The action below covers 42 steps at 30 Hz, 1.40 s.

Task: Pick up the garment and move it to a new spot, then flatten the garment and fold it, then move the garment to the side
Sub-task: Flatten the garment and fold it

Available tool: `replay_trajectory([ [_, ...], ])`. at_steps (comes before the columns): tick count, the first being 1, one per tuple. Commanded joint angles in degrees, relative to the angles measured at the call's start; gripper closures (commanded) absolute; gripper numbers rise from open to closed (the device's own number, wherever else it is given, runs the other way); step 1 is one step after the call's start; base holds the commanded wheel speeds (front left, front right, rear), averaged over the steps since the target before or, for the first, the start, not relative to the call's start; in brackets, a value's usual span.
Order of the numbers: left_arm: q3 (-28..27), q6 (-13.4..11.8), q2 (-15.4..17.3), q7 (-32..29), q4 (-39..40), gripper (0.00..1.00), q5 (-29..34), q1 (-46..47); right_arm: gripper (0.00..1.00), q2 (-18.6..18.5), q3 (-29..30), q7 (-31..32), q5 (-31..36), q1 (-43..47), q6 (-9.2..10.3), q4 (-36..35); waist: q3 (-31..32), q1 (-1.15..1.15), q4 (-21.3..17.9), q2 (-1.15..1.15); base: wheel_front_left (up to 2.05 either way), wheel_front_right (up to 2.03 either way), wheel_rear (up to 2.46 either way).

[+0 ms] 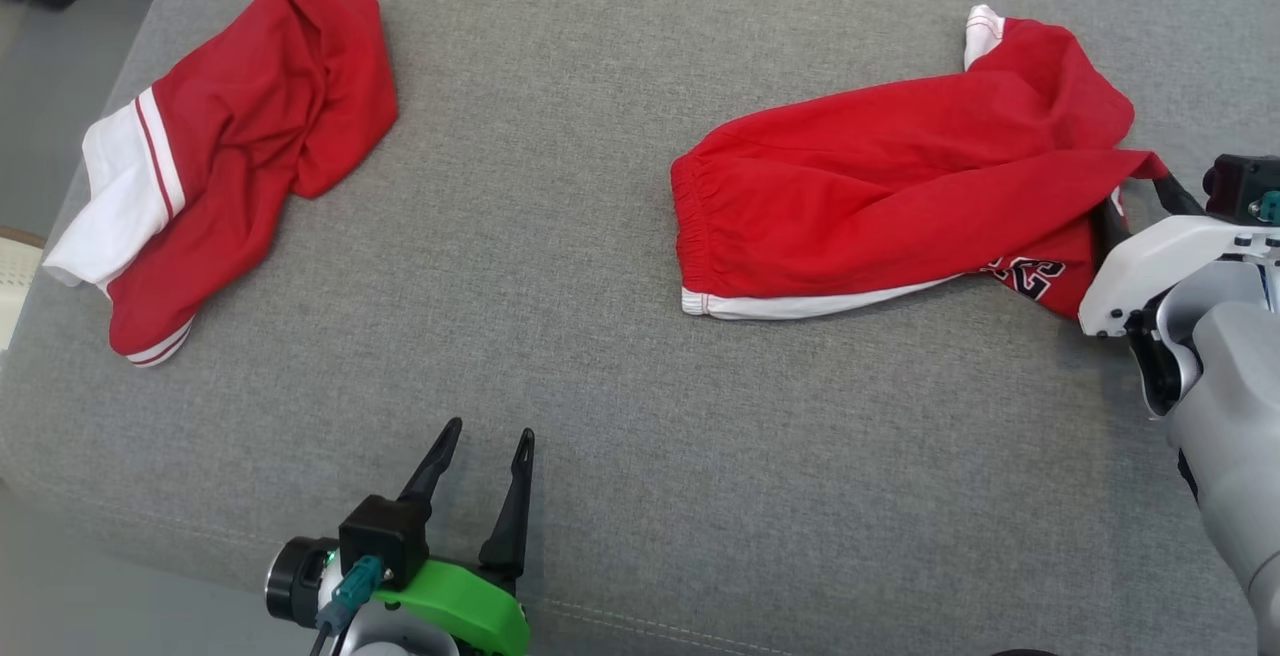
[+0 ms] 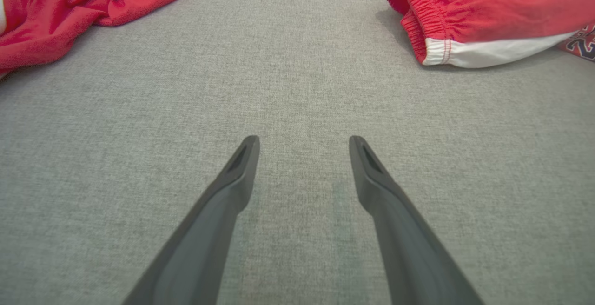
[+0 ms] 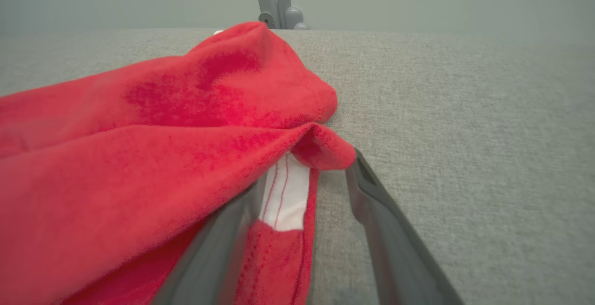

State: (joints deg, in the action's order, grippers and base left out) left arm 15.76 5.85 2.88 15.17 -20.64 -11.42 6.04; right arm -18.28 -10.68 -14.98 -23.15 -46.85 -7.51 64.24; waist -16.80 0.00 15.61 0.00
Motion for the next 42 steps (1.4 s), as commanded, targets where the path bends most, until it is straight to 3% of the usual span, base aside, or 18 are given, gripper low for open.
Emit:
replay_trajectory([
  [1,-0.15,-0.37,0.06,-0.02,0.16,0.00,-0.46,0.47,0.00,0.09,0.35,-0.22,0.93,0.24,0.04,-0.34,-0.08,0.00,0.20,0.00,0.00,0.00,0.00],
  [11,-2.92,0.08,0.09,-0.03,1.52,0.00,0.40,-1.76,0.00,3.53,5.19,-0.21,3.85,16.66,0.05,-13.76,6.83,0.00,-7.36,0.00,0.00,0.00,0.00],
  [22,-4.52,0.97,0.09,-0.03,1.99,0.00,-0.86,-0.55,0.00,8.60,4.79,-0.23,4.60,30.42,0.05,-26.96,10.46,0.00,-15.83,0.00,0.00,0.00,0.00],
  [32,-4.98,1.59,0.11,-0.03,-2.70,0.00,-3.07,6.12,0.00,9.23,3.44,-0.23,3.91,31.45,0.04,-31.94,6.78,0.00,-22.34,0.00,0.00,0.00,0.00],
  [42,-9.59,1.64,0.36,-0.03,-8.97,0.00,-3.83,9.47,0.00,10.23,3.14,-0.24,5.31,30.53,0.04,-36.30,4.27,0.00,-26.71,0.00,0.00,0.00,0.00],
])
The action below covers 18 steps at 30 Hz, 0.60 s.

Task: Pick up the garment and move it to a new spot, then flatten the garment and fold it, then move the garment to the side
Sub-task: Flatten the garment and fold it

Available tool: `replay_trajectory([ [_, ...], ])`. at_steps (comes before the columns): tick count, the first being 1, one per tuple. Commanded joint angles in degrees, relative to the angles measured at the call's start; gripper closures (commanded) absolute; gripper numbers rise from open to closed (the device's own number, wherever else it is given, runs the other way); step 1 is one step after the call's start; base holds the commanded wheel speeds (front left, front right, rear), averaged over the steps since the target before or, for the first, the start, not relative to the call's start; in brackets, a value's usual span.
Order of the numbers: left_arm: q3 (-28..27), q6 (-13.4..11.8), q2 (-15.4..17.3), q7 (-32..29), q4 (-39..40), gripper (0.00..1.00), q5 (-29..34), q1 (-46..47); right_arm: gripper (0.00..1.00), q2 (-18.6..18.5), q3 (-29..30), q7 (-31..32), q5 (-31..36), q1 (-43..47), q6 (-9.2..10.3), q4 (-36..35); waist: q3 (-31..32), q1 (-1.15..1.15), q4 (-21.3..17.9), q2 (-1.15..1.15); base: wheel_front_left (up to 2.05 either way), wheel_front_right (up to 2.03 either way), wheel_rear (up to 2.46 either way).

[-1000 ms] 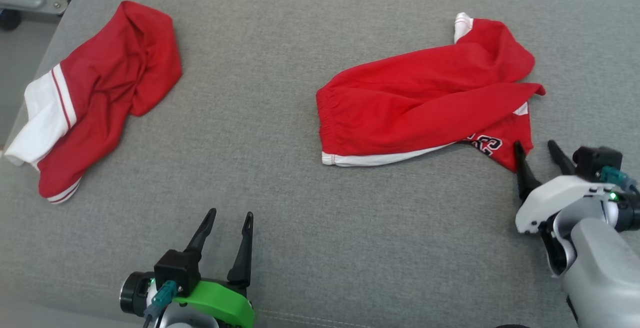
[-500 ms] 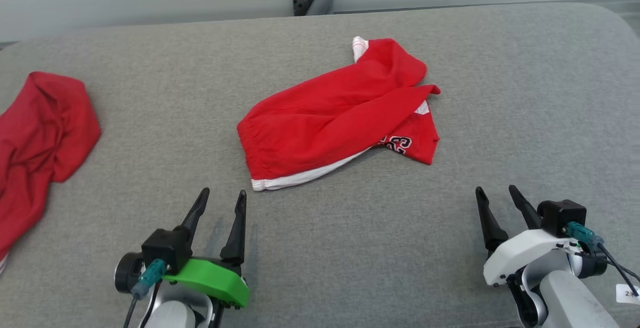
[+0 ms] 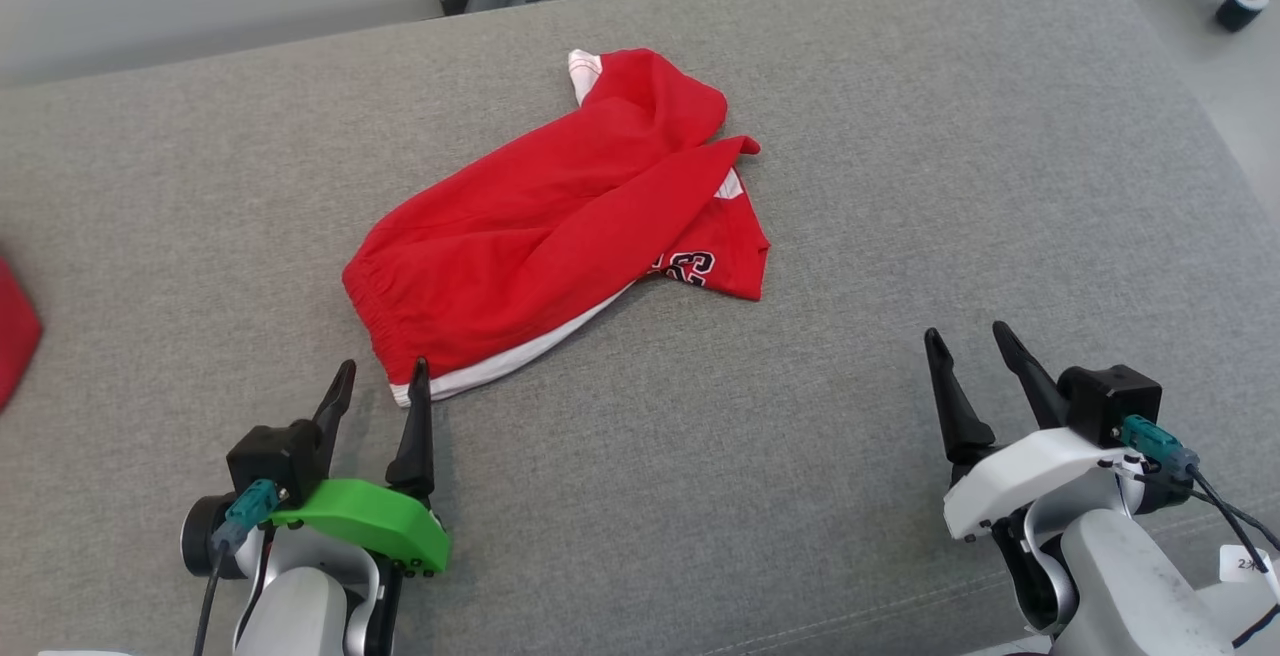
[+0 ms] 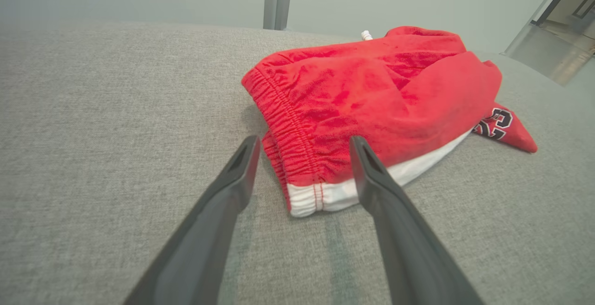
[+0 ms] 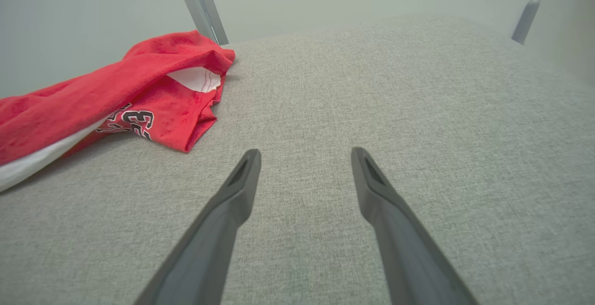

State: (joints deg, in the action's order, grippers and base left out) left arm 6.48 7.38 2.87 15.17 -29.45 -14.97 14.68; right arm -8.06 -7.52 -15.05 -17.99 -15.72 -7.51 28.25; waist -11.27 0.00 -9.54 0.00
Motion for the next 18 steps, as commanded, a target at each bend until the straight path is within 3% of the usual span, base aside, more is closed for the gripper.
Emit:
replay_trajectory([
  [1,-0.70,0.12,0.37,-0.03,-0.47,0.00,-0.36,0.96,0.00,-0.05,-0.14,-0.16,0.32,-0.56,0.04,-0.50,-1.46,0.00,-1.89,0.00,0.00,0.00,0.00],
  [18,-2.09,0.13,0.28,-0.03,-4.46,0.00,-1.17,2.36,0.00,0.28,0.18,-0.17,1.01,-0.32,0.04,-1.06,-2.39,0.00,-3.13,0.00,0.00,0.00,0.00],
])
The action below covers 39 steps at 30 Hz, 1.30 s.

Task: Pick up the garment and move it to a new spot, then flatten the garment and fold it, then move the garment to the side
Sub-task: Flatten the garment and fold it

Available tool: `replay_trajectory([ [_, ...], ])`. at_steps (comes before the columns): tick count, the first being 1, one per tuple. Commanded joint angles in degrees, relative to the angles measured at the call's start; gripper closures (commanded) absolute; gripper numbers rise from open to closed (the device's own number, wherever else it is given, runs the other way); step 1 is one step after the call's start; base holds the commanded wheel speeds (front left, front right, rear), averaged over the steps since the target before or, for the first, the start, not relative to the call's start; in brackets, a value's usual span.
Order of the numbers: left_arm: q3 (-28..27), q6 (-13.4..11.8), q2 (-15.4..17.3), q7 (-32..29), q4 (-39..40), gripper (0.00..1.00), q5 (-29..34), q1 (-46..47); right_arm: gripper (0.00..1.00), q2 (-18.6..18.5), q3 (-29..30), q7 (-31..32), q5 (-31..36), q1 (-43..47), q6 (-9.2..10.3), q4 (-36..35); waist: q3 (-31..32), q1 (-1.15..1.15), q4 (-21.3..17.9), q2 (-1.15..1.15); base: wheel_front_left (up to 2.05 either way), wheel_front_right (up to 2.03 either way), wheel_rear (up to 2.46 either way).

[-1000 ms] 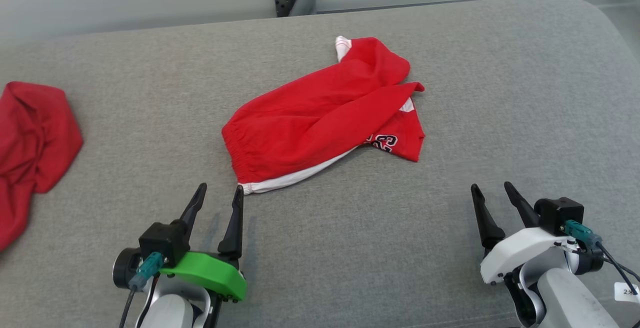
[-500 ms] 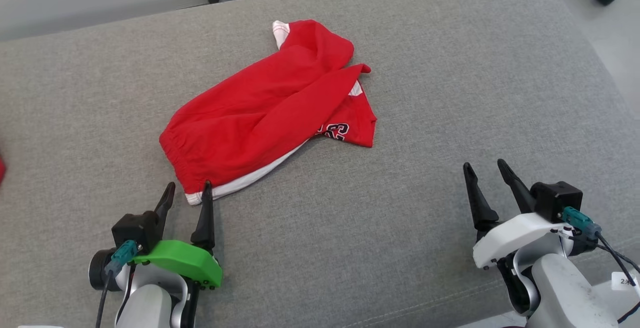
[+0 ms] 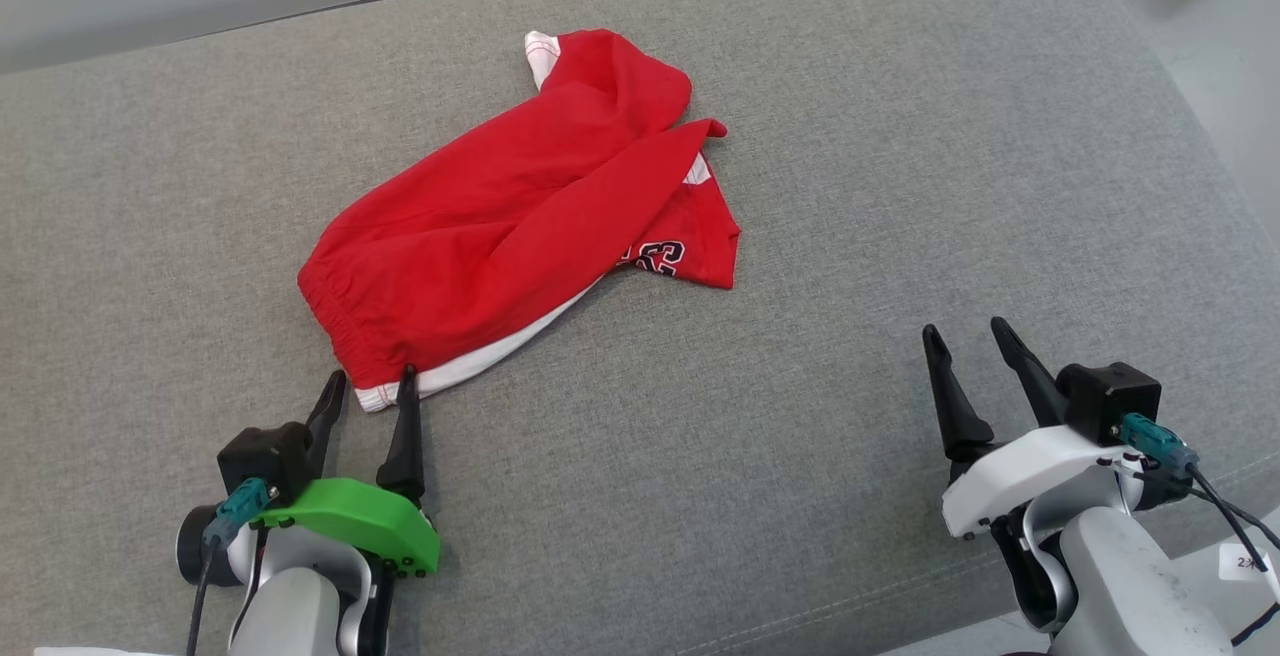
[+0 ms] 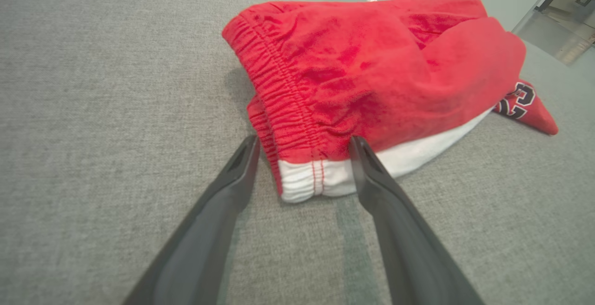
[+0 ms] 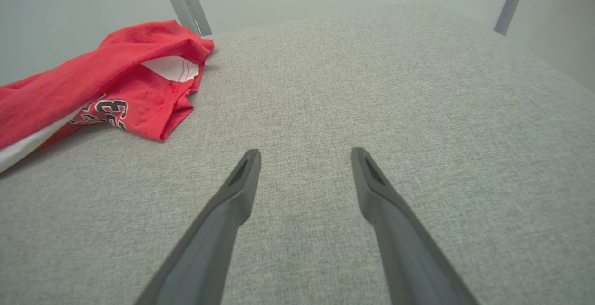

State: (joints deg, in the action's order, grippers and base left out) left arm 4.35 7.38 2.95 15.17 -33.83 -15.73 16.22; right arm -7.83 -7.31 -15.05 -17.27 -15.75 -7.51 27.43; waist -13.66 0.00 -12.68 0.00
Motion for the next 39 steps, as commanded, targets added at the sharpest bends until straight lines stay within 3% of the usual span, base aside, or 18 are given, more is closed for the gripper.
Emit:
replay_trajectory([
  [1,0.11,0.13,0.23,-0.03,-0.03,0.00,-0.56,0.83,0.00,0.08,-0.10,-0.17,0.25,-0.27,0.04,-0.26,-0.01,0.00,-0.01,0.00,0.00,0.00,0.00],
  [3,0.51,0.13,0.47,-0.03,0.07,0.00,-0.80,0.92,0.00,0.09,-0.20,-0.17,0.19,-0.32,0.04,-0.26,-0.10,0.00,-0.08,0.00,0.00,0.00,0.00],
  [4,0.79,0.13,0.64,-0.03,0.01,0.15,-1.01,0.94,0.00,0.11,-0.16,-0.17,0.12,-0.32,0.04,-0.28,-0.13,0.00,-0.12,0.00,0.00,0.00,0.00],
  [7,1.20,0.13,1.09,-0.02,0.95,0.74,-1.38,1.29,0.00,0.16,-0.12,-0.17,-0.03,-0.26,0.04,-0.33,-0.16,0.00,-0.25,0.00,0.00,0.00,0.00],
  [8,1.39,0.14,1.26,-0.02,1.76,1.00,-1.19,1.35,0.00,0.16,-0.14,-0.17,-0.03,-0.23,0.04,-0.34,-0.18,0.00,-0.28,0.00,0.00,0.00,0.00],
  [17,3.28,0.13,2.27,-0.03,17.91,1.00,-0.88,-0.30,0.00,0.88,-0.08,-0.17,-0.92,0.41,0.04,0.62,-0.30,0.00,0.45,0.00,0.00,0.00,0.00],
  [21,1.25,0.13,2.46,-0.03,21.00,1.00,-1.70,1.72,0.00,0.94,0.20,-0.17,-1.08,-0.10,0.04,0.57,-0.87,0.00,1.02,0.00,0.00,0.00,0.00],
  [32,-7.78,0.05,4.66,0.01,3.42,1.00,2.79,13.84,0.00,1.26,-1.52,-0.17,-1.62,-2.32,0.04,0.06,-4.76,0.00,-0.74,0.00,0.00,0.00,0.00],
  [38,-11.00,-1.84,5.81,-0.03,-4.61,1.00,5.00,19.35,0.00,0.98,-1.75,-0.17,-1.82,-2.43,0.04,-0.72,-6.27,0.00,-1.43,0.00,0.00,0.00,0.00],
  [39,-11.13,-2.07,5.92,-0.03,-6.97,0.73,5.11,20.36,0.00,0.98,-1.85,-0.17,-1.72,-2.49,0.04,-0.83,-6.35,0.00,-1.29,0.00,0.00,0.00,0.00],
])
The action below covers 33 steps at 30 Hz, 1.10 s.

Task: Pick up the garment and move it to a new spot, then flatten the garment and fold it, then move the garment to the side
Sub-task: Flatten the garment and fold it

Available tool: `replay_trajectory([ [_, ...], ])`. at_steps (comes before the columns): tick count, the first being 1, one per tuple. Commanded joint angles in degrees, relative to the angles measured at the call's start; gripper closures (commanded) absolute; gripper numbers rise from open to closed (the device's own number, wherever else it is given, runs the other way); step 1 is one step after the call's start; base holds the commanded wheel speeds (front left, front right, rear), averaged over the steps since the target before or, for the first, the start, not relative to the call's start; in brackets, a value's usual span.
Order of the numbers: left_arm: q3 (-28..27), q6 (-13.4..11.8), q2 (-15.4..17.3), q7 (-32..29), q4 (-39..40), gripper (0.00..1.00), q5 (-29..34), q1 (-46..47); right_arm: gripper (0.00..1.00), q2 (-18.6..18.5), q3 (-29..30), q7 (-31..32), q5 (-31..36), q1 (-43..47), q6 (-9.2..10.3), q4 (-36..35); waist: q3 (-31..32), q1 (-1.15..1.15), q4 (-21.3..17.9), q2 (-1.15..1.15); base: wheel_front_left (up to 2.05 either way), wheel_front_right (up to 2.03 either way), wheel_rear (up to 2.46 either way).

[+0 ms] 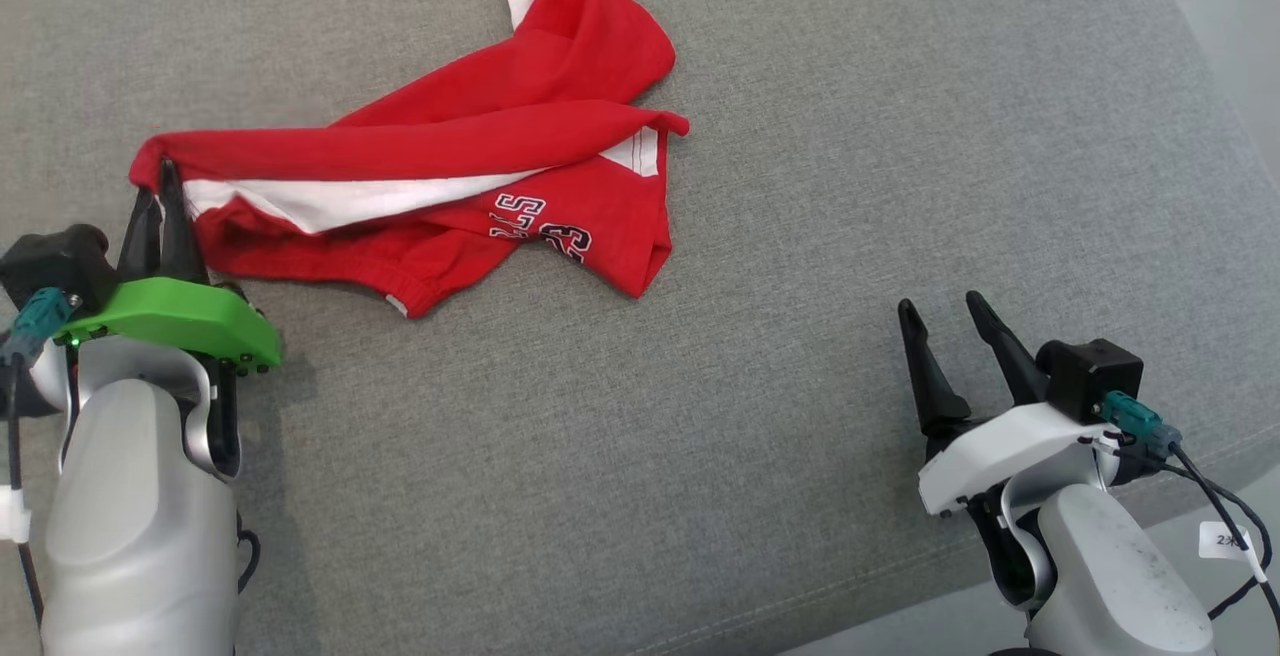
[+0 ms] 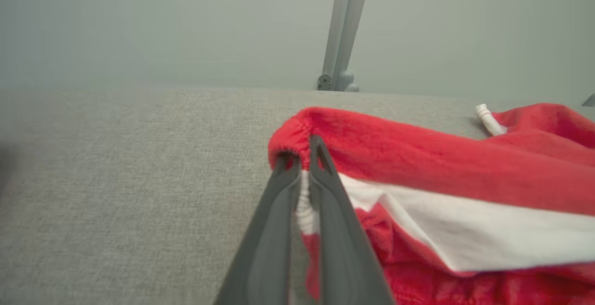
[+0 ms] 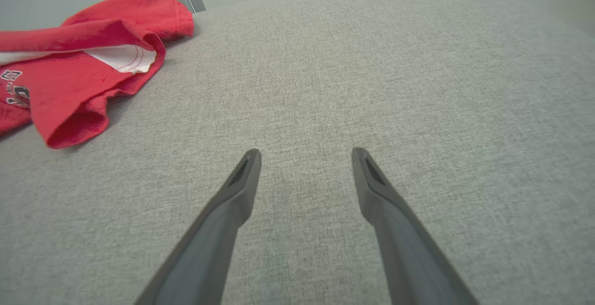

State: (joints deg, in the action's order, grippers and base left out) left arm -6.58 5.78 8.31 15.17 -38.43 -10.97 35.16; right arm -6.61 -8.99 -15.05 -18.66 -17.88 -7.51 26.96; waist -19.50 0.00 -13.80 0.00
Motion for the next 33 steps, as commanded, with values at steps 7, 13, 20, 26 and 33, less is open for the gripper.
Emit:
replay_trajectory([
  [7,-0.83,-1.50,-0.75,-0.01,-4.98,0.00,1.70,2.98,0.00,0.16,-3.29,-0.17,-0.91,-1.48,0.04,-3.42,-0.41,0.00,2.28,0.00,0.00,0.00,0.00],
  [13,-2.03,-1.02,-3.97,-0.03,1.58,0.00,1.40,-3.73,0.00,-0.42,-10.13,-0.17,-1.56,-2.85,0.04,-4.61,0.25,0.00,7.16,0.00,0.00,0.00,0.00],
  [20,1.74,0.22,-5.34,-0.02,5.69,0.00,-1.35,-11.17,0.00,-0.75,-14.68,-0.17,-1.77,-6.37,0.04,-0.42,0.57,0.00,13.39,0.00,0.00,0.00,0.00],
  [26,7.29,-0.77,-5.33,-0.03,7.65,0.00,-5.24,-13.96,0.00,-0.74,-15.71,-0.17,-2.92,-8.83,0.04,5.25,0.78,0.00,17.19,0.00,0.00,0.00,0.00],
  [33,9.55,-1.78,-5.35,-0.03,9.88,0.00,-5.88,-15.20,0.35,-0.59,-16.78,-0.17,-3.60,-9.84,0.04,7.21,1.00,0.00,18.69,0.00,0.00,0.00,0.00],
])
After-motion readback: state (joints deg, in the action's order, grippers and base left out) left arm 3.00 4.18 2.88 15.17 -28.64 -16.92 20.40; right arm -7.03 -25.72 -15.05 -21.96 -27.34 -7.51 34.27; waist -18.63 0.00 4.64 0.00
